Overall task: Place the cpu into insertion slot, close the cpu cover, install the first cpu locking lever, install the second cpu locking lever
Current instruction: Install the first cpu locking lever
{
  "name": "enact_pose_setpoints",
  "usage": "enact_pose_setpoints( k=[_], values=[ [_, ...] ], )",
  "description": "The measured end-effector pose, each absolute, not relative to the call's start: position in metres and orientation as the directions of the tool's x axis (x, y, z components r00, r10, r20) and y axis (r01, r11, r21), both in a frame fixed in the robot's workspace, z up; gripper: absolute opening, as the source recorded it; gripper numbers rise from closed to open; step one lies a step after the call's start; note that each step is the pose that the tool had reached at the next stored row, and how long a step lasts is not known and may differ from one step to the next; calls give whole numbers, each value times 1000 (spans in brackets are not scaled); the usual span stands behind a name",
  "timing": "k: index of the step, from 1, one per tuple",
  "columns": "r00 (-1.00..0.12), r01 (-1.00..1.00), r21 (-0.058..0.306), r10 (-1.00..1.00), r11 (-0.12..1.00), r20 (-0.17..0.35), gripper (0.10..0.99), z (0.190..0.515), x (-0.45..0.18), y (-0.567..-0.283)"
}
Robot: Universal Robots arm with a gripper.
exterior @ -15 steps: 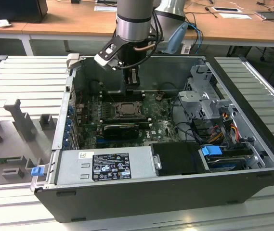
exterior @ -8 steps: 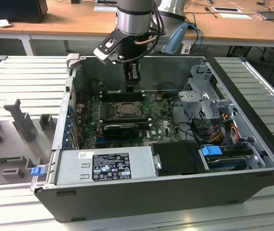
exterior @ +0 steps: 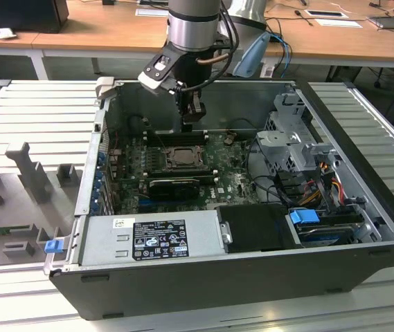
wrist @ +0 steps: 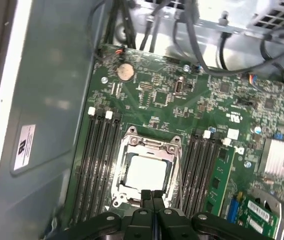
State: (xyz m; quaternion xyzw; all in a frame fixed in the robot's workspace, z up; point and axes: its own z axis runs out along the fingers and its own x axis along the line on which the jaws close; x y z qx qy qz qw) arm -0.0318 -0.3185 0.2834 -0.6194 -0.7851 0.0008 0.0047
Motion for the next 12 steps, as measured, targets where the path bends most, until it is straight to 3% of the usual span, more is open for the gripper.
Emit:
enact_pose_setpoints(
  k=[12],
  values=[
    [-372,928,-7,928,372,6,106,283,-32,-318]
  ],
)
